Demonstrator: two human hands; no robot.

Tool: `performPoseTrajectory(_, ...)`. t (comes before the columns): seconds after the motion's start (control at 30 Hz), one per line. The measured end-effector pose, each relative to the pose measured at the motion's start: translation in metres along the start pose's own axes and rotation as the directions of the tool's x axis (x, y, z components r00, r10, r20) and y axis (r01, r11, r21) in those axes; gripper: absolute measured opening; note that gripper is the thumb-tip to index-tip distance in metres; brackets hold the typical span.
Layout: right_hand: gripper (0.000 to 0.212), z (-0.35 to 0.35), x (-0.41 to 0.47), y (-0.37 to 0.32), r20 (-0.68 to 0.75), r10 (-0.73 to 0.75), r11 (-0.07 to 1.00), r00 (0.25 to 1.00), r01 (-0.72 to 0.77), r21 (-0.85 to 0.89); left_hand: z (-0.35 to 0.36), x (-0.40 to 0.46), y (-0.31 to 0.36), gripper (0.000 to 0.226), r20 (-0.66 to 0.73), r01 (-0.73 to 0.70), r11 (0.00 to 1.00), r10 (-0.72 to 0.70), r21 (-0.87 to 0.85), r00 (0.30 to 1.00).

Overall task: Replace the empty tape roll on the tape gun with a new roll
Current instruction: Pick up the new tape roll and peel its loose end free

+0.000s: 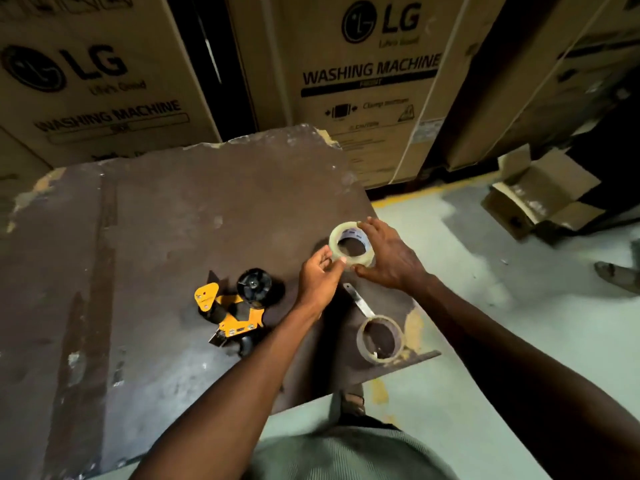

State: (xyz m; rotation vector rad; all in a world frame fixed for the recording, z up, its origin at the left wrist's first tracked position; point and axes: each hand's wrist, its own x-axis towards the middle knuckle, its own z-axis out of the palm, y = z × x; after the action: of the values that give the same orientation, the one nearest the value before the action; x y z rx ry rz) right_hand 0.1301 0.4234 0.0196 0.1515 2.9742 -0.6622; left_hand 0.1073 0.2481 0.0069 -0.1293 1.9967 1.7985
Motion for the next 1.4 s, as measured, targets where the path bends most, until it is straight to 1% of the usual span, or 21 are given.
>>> performPoseTrajectory(0.07,0.105,-0.005,0.02,0.016,0.104,-0.062,0.993,0.993,0.072,-0.091,0.014,0.01,-0.005,0.048,-0.03,-0.003,1.0,0.004,0.025,1.0)
performPoseTrajectory(0.17,0.113,-0.012,0.047,0.032,0.232,-0.166,0.962,0.958,0.209,-0.174,0.03,0.026,-0.021,0.069,-0.087,0.036,0.997,-0.03,0.073,0.996)
performPoseTrajectory(0.27,0.119,-0.012,0.068,0.035,0.339,-0.23,0.916,0.912,0.321,-0.241,0.036,0.052,-0.057,0.07,-0.131,0.036,0.992,-0.02,0.117,0.991)
performPoseTrajectory(0.37,0.124,-0.006,0.085,0.031,0.409,-0.268,0.885,0.872,0.39,-0.254,0.037,0.057,-0.065,0.068,-0.156,0.045,0.989,-0.023,0.14,0.987)
performPoseTrajectory(0.43,0.126,-0.001,0.09,0.028,0.465,-0.264,0.889,0.845,0.401,-0.224,0.037,0.053,-0.059,0.064,-0.152,0.039,0.989,-0.017,0.144,0.988)
performPoseTrajectory(0.5,0.125,0.003,0.09,0.029,0.468,-0.251,0.919,0.848,0.36,-0.16,0.037,0.046,-0.044,0.059,-0.127,0.022,0.989,-0.003,0.146,0.992)
performPoseTrajectory(0.6,0.121,0.006,0.08,0.032,0.387,-0.198,0.976,0.901,0.217,-0.004,0.03,0.034,-0.017,0.052,-0.127,0.017,0.984,0.006,0.178,0.992)
performPoseTrajectory(0.67,0.122,0.006,0.07,0.032,0.331,-0.144,0.986,0.932,0.107,0.128,0.021,0.03,-0.003,0.048,-0.101,-0.027,0.975,0.051,0.22,0.994)
performPoseTrajectory(0.77,0.115,0.009,0.055,0.026,0.282,-0.029,0.954,0.959,-0.058,0.296,0.007,0.026,0.013,0.044,-0.016,-0.112,0.965,0.119,0.237,0.993)
performPoseTrajectory(0.9,0.103,0.011,0.036,0.004,0.22,0.035,0.889,0.975,-0.131,0.438,-0.016,0.011,0.031,0.043,0.076,-0.23,0.946,0.219,0.228,0.973)
performPoseTrajectory(0.93,0.1,0.01,0.03,-0.004,0.204,0.041,0.868,0.978,-0.136,0.478,-0.022,0.004,0.036,0.042,0.09,-0.252,0.944,0.237,0.215,0.967)
performPoseTrajectory(1.0,0.093,0.006,0.016,-0.026,0.18,0.043,0.777,0.983,-0.146,0.612,-0.039,-0.009,0.043,0.043,0.122,-0.295,0.934,0.275,0.201,0.954)
performPoseTrajectory(1.07,0.088,0.003,0.001,-0.05,0.18,0.052,0.642,0.982,-0.171,0.747,-0.056,-0.021,0.047,0.046,0.151,-0.361,0.907,0.334,0.218,0.93)
performPoseTrajectory(1.13,0.087,-0.001,-0.015,-0.082,0.229,0.084,0.462,0.97,-0.241,0.854,-0.076,-0.031,0.048,0.048,0.175,-0.426,0.871,0.393,0.244,0.903)
performPoseTrajectory(1.17,0.087,-0.003,-0.023,-0.097,0.258,0.107,0.376,0.96,-0.28,0.883,-0.086,-0.036,0.048,0.049,0.179,-0.447,0.859,0.413,0.248,0.893)
performPoseTrajectory(1.2,0.085,-0.004,-0.029,-0.111,0.28,0.129,0.317,0.951,-0.308,0.897,-0.096,-0.042,0.05,0.049,0.178,-0.453,0.858,0.42,0.242,0.89)
performPoseTrajectory(1.3,0.08,-0.003,-0.048,-0.147,0.335,0.173,0.226,0.926,-0.368,0.902,-0.122,-0.055,0.049,0.05,0.19,-0.435,0.885,0.404,0.165,0.895)
performPoseTrajectory(1.37,0.079,0.0,-0.059,-0.168,0.382,0.21,0.184,0.9,-0.42,0.888,-0.138,-0.065,0.044,0.057,0.247,-0.412,0.907,0.381,0.089,0.891)
performPoseTrajectory(1.4,0.074,-0.001,-0.064,-0.177,0.395,0.222,0.172,0.892,-0.434,0.884,-0.144,-0.069,0.042,0.063,0.281,-0.391,0.919,0.361,0.058,0.889)
